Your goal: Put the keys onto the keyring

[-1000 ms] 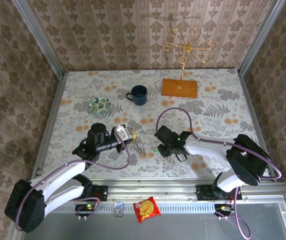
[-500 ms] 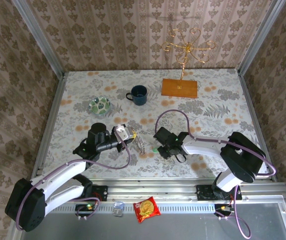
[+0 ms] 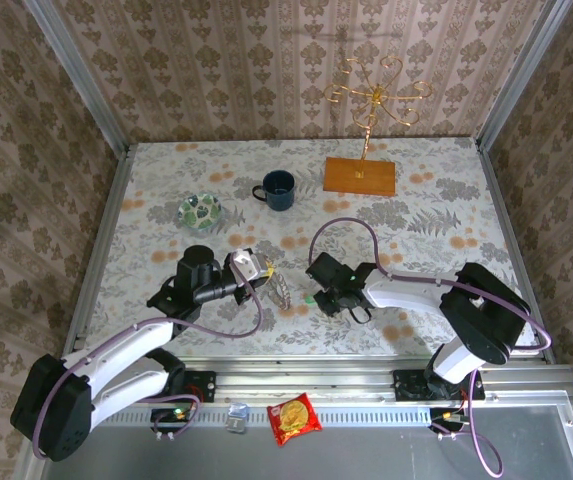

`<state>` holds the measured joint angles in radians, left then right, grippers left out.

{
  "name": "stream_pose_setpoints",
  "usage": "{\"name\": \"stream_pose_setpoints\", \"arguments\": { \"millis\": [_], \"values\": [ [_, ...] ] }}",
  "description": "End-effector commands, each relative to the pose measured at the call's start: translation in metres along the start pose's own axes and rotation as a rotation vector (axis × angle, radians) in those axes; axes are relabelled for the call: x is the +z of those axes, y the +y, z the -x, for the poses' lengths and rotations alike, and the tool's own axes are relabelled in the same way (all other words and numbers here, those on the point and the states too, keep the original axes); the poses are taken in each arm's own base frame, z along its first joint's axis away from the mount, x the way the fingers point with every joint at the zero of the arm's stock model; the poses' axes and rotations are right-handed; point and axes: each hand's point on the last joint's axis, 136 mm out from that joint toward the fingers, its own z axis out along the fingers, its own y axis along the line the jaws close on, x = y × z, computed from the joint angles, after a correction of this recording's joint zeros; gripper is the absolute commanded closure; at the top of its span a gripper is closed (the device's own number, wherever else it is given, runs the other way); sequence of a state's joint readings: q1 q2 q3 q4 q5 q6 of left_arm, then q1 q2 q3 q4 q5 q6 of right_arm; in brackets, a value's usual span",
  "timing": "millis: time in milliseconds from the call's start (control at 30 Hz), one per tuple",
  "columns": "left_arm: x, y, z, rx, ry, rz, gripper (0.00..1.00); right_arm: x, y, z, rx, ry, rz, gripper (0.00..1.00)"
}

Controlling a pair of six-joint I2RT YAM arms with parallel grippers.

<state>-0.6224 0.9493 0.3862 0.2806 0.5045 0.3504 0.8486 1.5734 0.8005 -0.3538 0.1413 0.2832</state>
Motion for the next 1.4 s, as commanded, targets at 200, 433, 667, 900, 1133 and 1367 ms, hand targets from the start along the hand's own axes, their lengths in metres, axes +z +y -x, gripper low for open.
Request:
{"name": "stream_pose_setpoints", "arguments": {
  "millis": [200,433,667,900,1133,1367],
  "values": [
    [0.001,-0.0013,0.0113,0.003,-0.044,-0.009,1.0,-0.0013,0.0028,0.0134,-0.005,-0.022,0.012,0.78],
    [0.0015,-0.0014,0.0106,0.002,-0.043,-0.009,1.0,0.0001,0.0049,0.0169,-0.006,-0.026,0.019,0.79],
    [0.0017,-0.0014,0.0104,0.002,-0.042,-0.01,1.0,0.0011,0.0048,0.0185,-0.006,-0.027,0.02,0.83],
    [0.0018,-0.0022,0.0092,-0.001,-0.039,-0.013,1.0,0.0003,0.005,0.0158,-0.003,-0.02,0.025,0.82],
    [0.0018,-0.0023,0.0099,0.001,-0.042,-0.013,1.0,-0.0012,0.0047,0.0101,-0.008,-0.008,0.03,0.82],
    [0.0017,-0.0024,0.0099,0.0,-0.042,-0.013,1.0,0.002,0.0052,0.0116,-0.008,-0.003,0.026,0.82]
  ]
}}
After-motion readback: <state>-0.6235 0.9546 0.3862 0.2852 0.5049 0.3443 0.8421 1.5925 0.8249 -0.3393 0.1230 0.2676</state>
